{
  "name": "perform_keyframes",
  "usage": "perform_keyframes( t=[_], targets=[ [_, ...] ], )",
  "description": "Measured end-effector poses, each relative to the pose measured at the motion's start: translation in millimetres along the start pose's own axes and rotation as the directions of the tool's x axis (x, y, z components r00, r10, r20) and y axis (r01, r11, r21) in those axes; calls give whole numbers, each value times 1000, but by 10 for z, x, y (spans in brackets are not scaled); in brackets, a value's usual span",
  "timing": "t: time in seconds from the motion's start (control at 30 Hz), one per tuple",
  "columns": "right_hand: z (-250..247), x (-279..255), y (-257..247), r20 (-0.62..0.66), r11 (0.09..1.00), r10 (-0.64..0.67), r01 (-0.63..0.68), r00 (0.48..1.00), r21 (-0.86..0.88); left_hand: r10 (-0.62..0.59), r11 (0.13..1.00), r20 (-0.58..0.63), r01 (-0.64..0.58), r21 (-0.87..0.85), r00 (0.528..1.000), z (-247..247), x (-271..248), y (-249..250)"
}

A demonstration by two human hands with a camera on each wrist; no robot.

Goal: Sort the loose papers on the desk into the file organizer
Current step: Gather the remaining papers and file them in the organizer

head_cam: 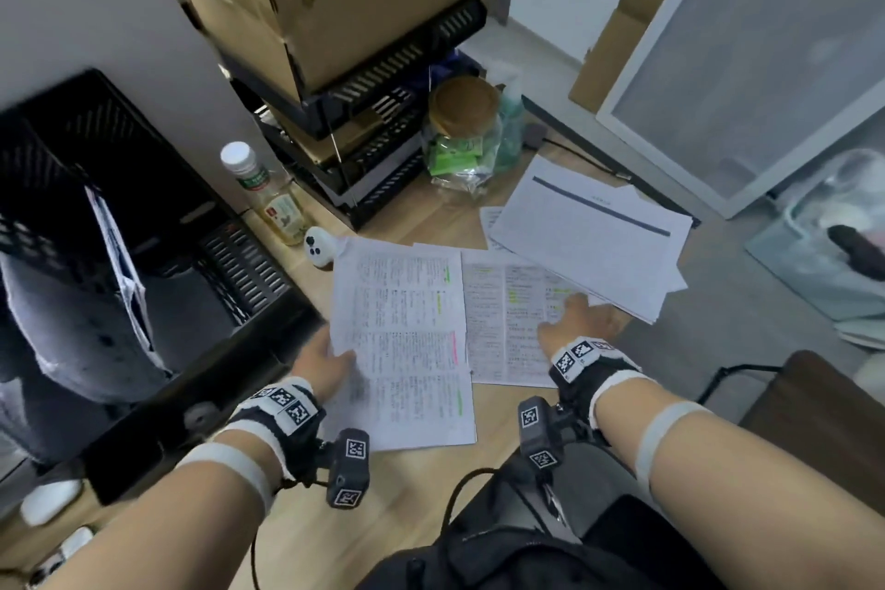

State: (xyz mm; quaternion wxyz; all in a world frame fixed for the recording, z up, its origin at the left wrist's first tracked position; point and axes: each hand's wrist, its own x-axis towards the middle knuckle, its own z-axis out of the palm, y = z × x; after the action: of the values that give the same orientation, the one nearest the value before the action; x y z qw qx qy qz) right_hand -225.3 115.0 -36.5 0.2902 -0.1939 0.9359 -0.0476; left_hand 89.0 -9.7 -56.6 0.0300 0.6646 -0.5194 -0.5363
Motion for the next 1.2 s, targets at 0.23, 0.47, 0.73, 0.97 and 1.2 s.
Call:
perform_keyframes(
  t=[0.23, 0.47, 0.73, 0.97, 1.2],
  targets=[
    [78, 28, 333, 138, 987, 139, -148, 981, 59, -15, 988, 22, 18, -151, 1000, -49, 72, -89],
    [7, -23, 304, 263, 917, -134, 19, 955, 399, 0, 983, 29, 5, -181, 1000, -30, 84, -74],
    [-64, -118, 291, 284, 812, -247, 38, 926, 583, -40, 963, 11, 42, -268, 999, -29, 112, -151],
    [-289, -124, 416, 42, 761, -260, 178, 965, 623, -44, 948, -38, 30, -316, 998, -39, 67, -140],
    [-706, -75, 681, -124, 737, -91, 150, 988, 659, -5, 956, -33, -5, -294, 999, 44, 150, -173]
  ],
)
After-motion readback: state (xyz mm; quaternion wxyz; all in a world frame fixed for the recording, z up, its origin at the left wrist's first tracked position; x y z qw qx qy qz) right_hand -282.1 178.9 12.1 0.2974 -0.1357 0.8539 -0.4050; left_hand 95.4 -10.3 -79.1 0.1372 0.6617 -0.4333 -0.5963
